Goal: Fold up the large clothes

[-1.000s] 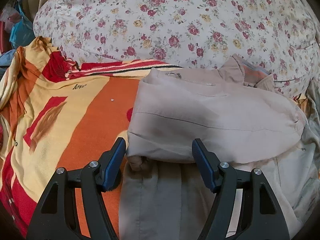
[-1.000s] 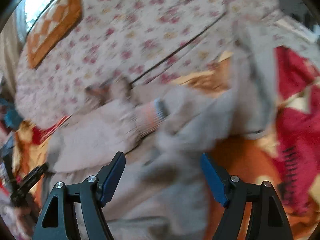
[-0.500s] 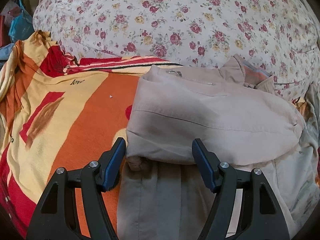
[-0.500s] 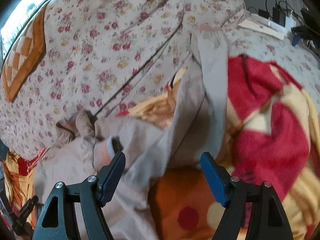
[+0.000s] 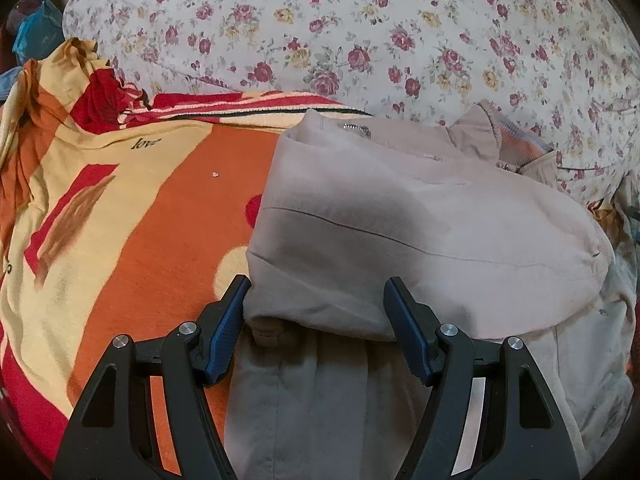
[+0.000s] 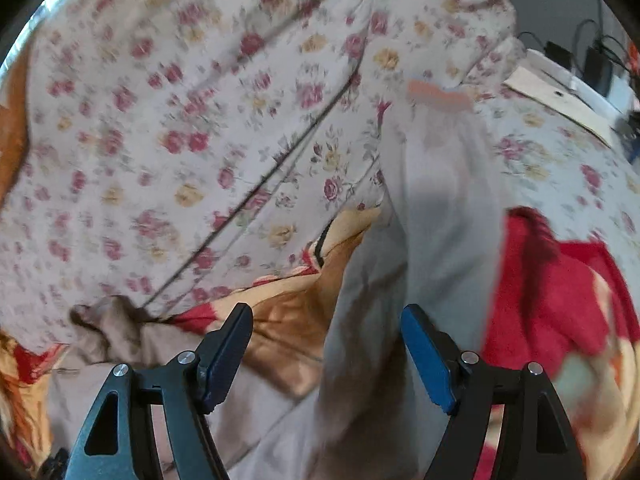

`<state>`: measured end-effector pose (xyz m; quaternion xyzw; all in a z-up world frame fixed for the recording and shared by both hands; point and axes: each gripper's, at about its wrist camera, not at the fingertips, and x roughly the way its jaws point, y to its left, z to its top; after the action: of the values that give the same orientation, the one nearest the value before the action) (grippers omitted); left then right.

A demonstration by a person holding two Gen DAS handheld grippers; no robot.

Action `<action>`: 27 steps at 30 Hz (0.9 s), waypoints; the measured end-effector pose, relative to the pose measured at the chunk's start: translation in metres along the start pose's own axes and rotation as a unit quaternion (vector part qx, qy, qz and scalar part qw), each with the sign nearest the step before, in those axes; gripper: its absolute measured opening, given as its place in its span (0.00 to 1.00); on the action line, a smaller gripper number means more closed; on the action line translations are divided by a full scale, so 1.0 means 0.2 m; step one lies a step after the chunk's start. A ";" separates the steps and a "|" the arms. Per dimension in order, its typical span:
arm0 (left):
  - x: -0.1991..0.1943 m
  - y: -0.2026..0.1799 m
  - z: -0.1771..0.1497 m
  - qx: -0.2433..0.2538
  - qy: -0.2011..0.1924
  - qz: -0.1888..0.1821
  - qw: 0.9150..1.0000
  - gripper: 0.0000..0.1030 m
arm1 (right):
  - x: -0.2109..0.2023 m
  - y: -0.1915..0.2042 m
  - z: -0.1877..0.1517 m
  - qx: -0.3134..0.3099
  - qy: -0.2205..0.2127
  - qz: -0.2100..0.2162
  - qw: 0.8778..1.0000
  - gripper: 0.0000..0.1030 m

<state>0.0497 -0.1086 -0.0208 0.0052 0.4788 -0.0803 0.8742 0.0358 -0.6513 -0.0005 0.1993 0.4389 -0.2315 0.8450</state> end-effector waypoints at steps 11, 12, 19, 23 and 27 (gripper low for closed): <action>0.04 0.00 0.01 -0.001 0.008 -0.003 1.000 0.67 | 0.16 -0.07 0.12 -0.027 0.016 -0.104 0.994 0.05; 0.04 0.00 0.01 -0.001 0.007 -0.003 1.000 0.67 | 0.13 -0.10 0.13 -0.015 0.013 -0.088 0.996 0.05; -0.01 0.00 0.02 -0.006 -0.004 -0.006 1.000 0.67 | -0.26 -0.24 0.11 0.065 -0.033 0.157 0.985 0.02; -0.04 0.01 0.02 -0.012 -0.016 -0.011 1.000 0.67 | -0.51 -0.08 0.06 0.037 -0.036 0.273 0.961 0.02; -0.07 0.02 0.03 -0.021 -0.028 -0.022 0.999 0.67 | -0.78 0.28 -0.06 -0.064 -0.037 0.341 0.937 0.02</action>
<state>0.0472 -0.1023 -0.0056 -0.0258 0.4556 -0.0899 0.8853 -0.0200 -0.5640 0.1311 0.2740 0.3268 0.0919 0.8998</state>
